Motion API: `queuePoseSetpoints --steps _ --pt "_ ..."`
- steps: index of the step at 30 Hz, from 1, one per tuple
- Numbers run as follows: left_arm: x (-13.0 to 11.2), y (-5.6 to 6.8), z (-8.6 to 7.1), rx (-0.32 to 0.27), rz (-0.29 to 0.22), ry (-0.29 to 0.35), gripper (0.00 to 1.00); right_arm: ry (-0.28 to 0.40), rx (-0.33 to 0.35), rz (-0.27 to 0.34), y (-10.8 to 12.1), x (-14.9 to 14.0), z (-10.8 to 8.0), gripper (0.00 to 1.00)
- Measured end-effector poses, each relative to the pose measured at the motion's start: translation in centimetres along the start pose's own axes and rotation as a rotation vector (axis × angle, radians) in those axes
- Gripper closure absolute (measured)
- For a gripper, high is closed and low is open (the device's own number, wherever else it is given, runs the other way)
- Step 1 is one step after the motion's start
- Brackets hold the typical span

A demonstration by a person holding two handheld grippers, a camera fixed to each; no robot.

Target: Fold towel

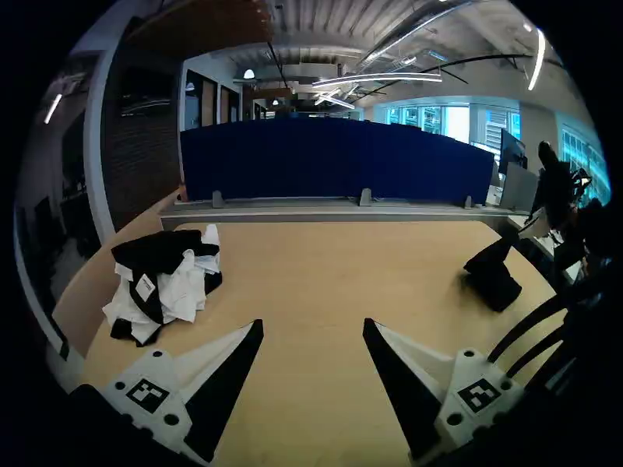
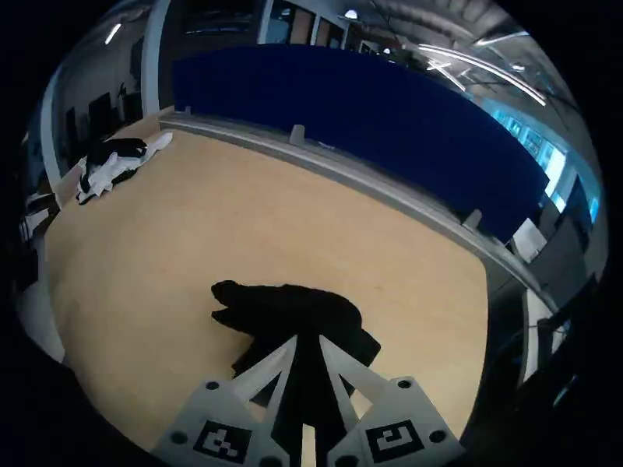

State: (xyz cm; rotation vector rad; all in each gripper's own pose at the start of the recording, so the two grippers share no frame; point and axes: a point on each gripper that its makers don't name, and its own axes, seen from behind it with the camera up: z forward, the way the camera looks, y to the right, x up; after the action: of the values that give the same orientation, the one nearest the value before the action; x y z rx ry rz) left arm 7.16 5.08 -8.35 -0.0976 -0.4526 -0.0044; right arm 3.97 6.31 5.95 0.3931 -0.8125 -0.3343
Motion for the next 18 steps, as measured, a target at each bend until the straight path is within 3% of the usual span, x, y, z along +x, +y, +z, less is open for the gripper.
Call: queuePoseSetpoints --steps 18 --pt "-0.3 1.1 0.0 -0.014 0.015 -0.004 0.05 -0.089 -0.062 0.104 1.9 -8.0 -0.6 0.96"
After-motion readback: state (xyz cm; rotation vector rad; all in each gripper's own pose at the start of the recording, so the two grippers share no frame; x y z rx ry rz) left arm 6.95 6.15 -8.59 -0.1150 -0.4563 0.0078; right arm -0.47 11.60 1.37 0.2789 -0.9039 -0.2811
